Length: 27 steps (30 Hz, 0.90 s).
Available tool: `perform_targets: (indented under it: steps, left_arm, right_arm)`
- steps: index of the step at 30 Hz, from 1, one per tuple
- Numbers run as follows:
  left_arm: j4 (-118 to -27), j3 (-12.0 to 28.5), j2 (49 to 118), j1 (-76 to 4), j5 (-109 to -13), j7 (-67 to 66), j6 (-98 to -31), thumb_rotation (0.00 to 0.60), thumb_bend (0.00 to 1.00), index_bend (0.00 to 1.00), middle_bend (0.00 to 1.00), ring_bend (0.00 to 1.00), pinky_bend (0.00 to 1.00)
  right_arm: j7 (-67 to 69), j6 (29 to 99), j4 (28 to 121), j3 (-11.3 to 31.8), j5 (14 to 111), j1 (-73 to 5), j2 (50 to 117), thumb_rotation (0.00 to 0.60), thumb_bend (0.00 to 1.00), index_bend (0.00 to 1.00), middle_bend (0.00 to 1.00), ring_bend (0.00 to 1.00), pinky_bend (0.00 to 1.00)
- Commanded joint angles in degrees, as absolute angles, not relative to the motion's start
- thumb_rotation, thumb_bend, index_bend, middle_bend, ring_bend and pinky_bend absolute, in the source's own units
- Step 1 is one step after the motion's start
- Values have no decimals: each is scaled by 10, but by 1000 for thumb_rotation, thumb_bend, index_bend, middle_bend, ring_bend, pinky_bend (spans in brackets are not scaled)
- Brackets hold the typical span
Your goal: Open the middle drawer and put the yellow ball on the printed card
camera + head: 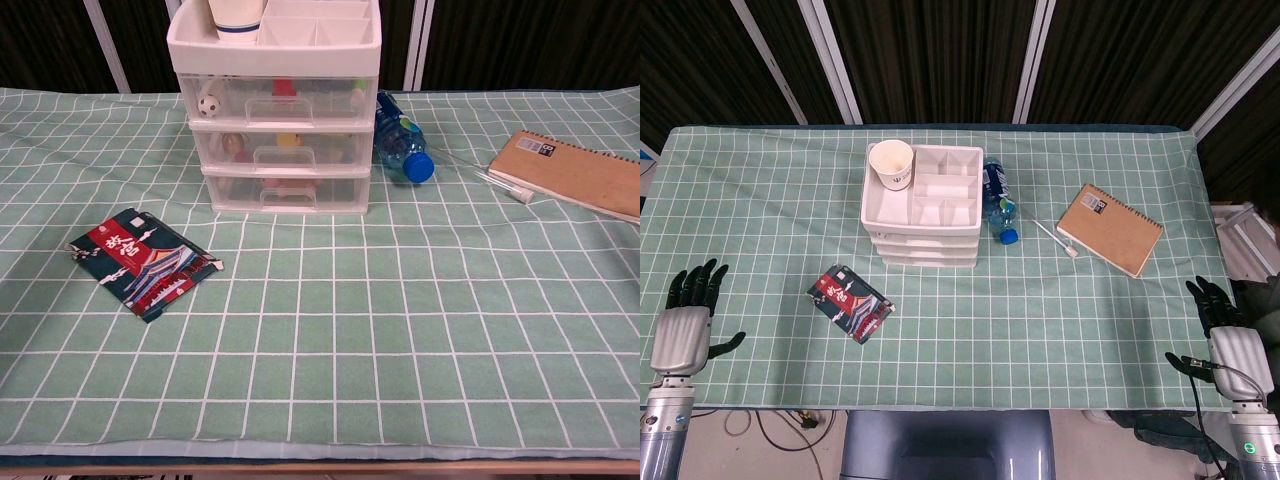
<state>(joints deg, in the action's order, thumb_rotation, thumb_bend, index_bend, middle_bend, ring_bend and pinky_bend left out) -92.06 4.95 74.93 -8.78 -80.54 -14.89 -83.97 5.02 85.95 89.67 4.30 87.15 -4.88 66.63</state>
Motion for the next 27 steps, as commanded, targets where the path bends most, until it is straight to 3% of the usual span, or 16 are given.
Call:
perform_targets:
  steps: [1, 17, 20, 22, 24, 25, 27]
  left_arm:
    - [-921, 49, 749, -88, -806, -149, -840, 600, 37, 0, 0, 0, 0]
    - [-925, 54, 751, -98, -818, -144, -836, 600, 40, 0, 0, 0, 2]
    - [-932, 60, 752, -106, -824, -149, -835, 600, 107, 0, 32, 42, 138]
    - [-937, 68, 759, -117, -834, -149, -835, 600, 214, 0, 172, 214, 363]
    - [-947, 78, 770, -134, -838, -146, -825, 600, 314, 4, 428, 491, 596]
    - [-963, 84, 780, -149, -833, -139, -803, 600, 350, 8, 551, 611, 687]
    - [-990, 98, 797, -174, -798, -143, -759, 600, 396, 16, 693, 741, 788]
  right_arm:
    - [50, 859, 898, 43, 871, -49, 666, 600, 29, 0, 0, 0, 221]
    - [52, 853, 903, 46, 860, -50, 667, 600, 28, 0, 0, 0, 221]
    - [55, 853, 903, 46, 860, -50, 666, 600, 28, 0, 0, 0, 221]
    - [58, 851, 903, 46, 859, -50, 665, 600, 27, 0, 0, 0, 221]
    - [62, 850, 903, 46, 858, -50, 664, 600, 27, 0, 0, 0, 221]
    - [64, 850, 904, 46, 857, -50, 664, 600, 27, 0, 0, 0, 221]
    - [67, 848, 905, 46, 857, -50, 663, 600, 27, 0, 0, 0, 221]
